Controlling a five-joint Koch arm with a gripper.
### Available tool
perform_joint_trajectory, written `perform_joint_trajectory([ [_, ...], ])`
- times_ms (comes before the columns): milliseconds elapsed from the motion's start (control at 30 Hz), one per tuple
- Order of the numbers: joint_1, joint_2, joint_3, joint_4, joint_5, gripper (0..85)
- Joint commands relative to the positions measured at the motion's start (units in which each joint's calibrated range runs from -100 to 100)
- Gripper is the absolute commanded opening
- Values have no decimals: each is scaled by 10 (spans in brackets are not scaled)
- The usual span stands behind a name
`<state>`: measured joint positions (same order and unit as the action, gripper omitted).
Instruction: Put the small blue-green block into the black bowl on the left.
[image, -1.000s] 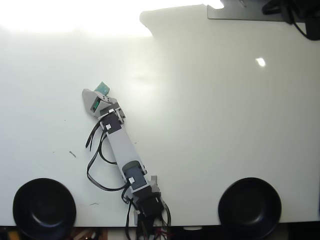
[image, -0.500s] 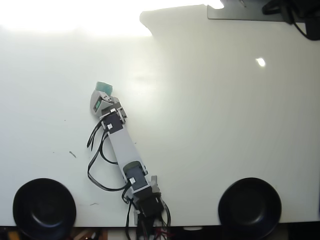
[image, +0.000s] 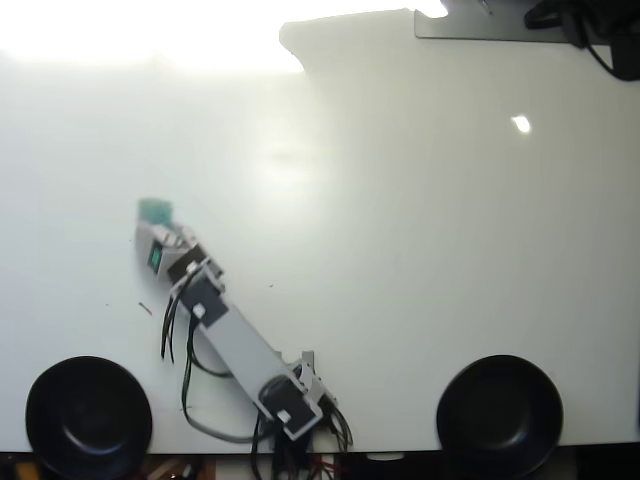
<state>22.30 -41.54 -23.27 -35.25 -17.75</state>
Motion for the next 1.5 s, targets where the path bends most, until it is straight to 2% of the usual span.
perform_joint_trajectory([
  [0, 29, -69, 40, 0, 14, 30],
  [33, 59, -98, 50, -5, 28, 30],
  [133, 100, -122, 81, -25, 50, 30],
  [400, 213, -190, 125, -80, 85, 30],
  [600, 289, -225, 106, -103, 126, 30],
  [767, 305, -226, 88, -99, 155, 30],
  [867, 307, -226, 78, -100, 199, 30],
  [933, 307, -226, 61, -99, 218, 30],
  [1033, 306, -226, 48, -93, 234, 30],
  [1133, 307, -227, 48, -93, 237, 30],
  [1167, 307, -227, 48, -93, 238, 51],
  [1233, 308, -221, 48, -95, 235, 314],
  [1267, 309, -221, 47, -96, 235, 361],
  [1333, 312, -221, 47, -96, 234, 379],
  [1367, 314, -221, 48, -95, 234, 417],
  [1467, 313, -224, 52, -94, 234, 422],
])
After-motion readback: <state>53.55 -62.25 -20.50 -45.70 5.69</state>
